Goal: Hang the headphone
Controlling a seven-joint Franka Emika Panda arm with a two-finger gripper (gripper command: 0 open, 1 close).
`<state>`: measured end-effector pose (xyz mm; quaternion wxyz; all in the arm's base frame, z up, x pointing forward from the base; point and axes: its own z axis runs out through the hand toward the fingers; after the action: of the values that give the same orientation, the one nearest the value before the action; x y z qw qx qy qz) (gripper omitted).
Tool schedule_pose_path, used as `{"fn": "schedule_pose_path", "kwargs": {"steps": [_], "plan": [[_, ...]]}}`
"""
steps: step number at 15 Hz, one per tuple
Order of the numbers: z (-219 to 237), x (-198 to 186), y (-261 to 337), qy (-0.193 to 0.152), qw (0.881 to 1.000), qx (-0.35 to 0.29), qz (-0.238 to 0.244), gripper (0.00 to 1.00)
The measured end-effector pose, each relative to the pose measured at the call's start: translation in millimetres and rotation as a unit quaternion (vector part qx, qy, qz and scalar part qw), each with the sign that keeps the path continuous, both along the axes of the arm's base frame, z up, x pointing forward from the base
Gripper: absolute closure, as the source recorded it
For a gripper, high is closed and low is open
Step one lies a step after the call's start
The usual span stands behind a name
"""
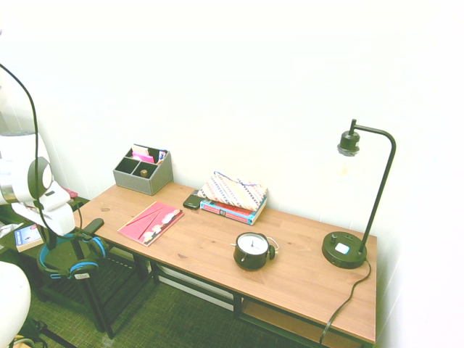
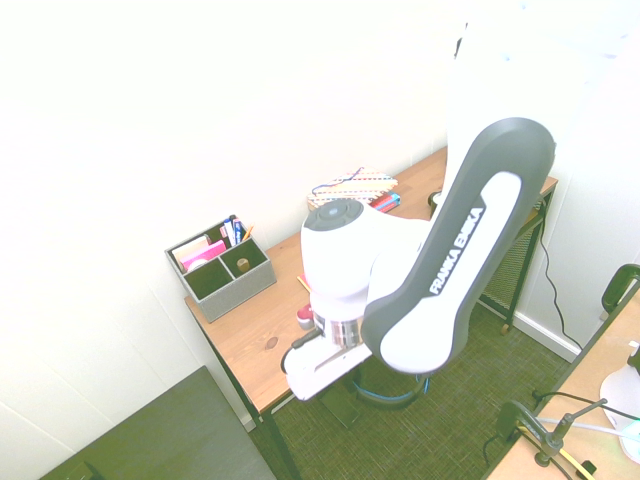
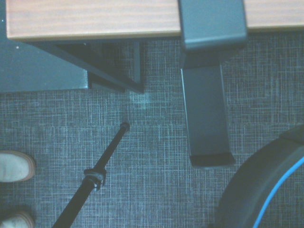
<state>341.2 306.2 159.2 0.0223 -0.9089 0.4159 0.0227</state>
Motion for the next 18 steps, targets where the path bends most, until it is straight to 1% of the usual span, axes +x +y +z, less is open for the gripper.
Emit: {"fn": "schedule_pose_path", "kwargs": {"steps": [3, 7, 8, 11, 18], "plan": [[-49, 26, 4, -0.002, 1.0, -0.007, -0.009, 1.0], [-86, 39, 30, 0.005, 1.0, -0.012, -0.005, 1.0], [-93, 41, 30, 0.009, 1.0, -0.019, -0.004, 0.0], [-106, 45, 26, 0.019, 0.999, -0.033, -0.006, 0.0], [-102, 53, 29, 0.022, 0.999, -0.032, -0.008, 0.0]]}}
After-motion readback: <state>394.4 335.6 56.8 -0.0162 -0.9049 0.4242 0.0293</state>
